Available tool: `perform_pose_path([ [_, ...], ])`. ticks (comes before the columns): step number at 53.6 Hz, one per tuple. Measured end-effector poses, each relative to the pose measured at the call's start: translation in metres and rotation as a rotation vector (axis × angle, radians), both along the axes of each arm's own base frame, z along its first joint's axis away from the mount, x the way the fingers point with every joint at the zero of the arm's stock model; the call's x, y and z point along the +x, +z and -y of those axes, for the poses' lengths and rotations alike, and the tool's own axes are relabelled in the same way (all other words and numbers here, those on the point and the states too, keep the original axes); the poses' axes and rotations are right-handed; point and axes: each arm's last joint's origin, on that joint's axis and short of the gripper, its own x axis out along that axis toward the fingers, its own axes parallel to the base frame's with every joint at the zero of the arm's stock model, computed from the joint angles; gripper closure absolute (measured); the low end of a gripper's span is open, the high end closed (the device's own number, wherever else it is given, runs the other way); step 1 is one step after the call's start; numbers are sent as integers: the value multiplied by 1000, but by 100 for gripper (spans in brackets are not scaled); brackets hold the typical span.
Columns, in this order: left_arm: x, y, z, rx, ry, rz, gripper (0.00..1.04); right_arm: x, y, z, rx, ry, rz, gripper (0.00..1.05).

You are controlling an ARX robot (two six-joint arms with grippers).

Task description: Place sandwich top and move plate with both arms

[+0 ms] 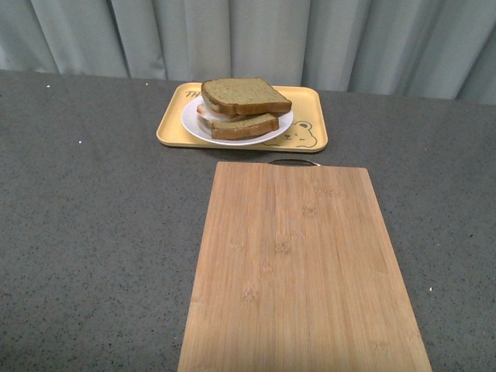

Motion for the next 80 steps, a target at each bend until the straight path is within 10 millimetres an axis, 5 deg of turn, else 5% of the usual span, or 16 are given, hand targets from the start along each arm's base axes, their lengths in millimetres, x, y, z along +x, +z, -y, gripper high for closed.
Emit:
perform_pose_path([
  [69, -34, -1, 0, 0, 0, 1, 101, 0, 0, 0, 0, 0, 0, 9],
  [80, -34, -1, 0, 0, 0, 2, 70, 0, 0, 0, 0, 0, 0, 9],
])
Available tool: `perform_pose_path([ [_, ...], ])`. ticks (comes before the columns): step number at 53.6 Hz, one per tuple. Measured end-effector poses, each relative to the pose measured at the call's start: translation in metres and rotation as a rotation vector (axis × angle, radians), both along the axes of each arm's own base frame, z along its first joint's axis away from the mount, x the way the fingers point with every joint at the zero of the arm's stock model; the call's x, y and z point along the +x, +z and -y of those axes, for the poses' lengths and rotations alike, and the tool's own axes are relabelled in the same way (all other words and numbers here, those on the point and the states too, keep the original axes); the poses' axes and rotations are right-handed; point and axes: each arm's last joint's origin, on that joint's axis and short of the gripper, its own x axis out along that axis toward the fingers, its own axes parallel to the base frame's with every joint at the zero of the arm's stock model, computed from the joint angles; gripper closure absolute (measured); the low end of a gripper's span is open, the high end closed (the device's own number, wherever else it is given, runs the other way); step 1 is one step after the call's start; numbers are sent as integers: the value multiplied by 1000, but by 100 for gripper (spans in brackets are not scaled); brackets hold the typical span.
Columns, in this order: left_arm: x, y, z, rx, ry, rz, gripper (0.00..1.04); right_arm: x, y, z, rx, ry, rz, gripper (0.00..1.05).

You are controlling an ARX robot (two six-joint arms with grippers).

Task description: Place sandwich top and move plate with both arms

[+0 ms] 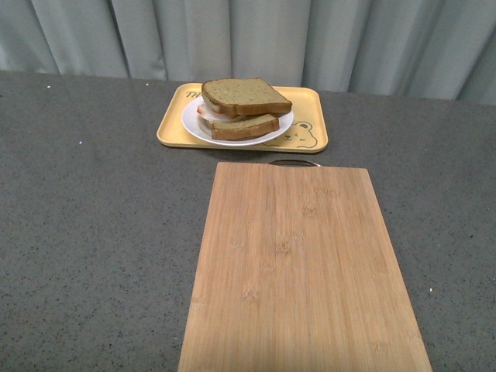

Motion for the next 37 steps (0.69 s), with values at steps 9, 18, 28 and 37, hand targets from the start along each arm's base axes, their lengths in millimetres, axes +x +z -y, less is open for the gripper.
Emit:
perform_pose_path([
  [9, 0, 0, 0, 0, 0, 0, 34, 0, 0, 0, 0, 0, 0, 9],
  [18, 0, 0, 0, 0, 0, 0, 8, 0, 0, 0, 0, 0, 0, 9],
  [28, 0, 0, 0, 0, 0, 1, 7, 0, 0, 0, 0, 0, 0, 9],
  [37, 0, 0, 0, 1, 0, 0, 7, 0, 0, 0, 0, 0, 0, 9],
])
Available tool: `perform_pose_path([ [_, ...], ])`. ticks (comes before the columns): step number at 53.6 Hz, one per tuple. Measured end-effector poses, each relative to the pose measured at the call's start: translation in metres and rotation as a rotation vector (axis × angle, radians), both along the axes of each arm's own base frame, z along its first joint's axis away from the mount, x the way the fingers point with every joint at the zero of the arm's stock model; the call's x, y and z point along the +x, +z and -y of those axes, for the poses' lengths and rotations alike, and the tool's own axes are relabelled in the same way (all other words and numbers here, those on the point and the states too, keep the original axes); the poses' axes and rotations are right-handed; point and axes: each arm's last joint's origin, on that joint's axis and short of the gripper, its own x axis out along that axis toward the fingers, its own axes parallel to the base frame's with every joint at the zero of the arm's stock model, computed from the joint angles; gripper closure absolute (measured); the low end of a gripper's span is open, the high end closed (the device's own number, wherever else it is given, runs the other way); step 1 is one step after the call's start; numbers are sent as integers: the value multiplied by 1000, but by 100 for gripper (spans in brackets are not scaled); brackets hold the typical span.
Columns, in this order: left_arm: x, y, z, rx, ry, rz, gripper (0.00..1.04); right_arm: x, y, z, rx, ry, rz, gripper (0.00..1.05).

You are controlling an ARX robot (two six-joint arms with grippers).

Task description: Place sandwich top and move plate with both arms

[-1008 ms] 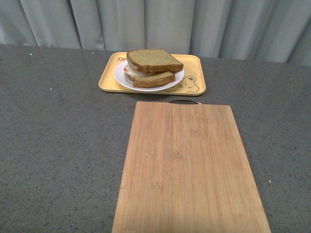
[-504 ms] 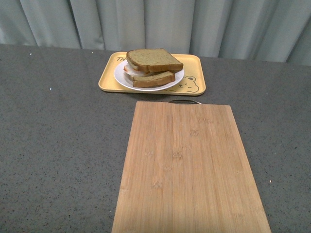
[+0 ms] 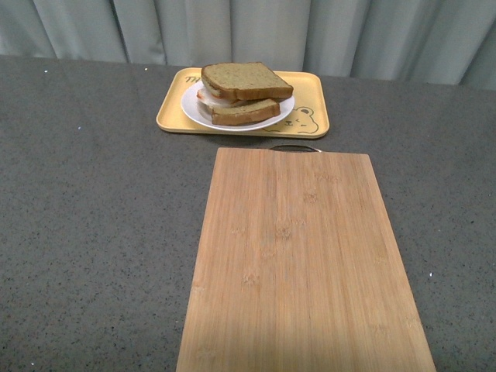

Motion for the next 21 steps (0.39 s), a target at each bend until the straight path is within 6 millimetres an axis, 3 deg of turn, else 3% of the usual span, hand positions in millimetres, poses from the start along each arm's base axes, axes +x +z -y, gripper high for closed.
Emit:
perform_pose_path([
  [21, 0, 0, 0, 0, 0, 0, 7, 0, 0, 0, 0, 0, 0, 9],
])
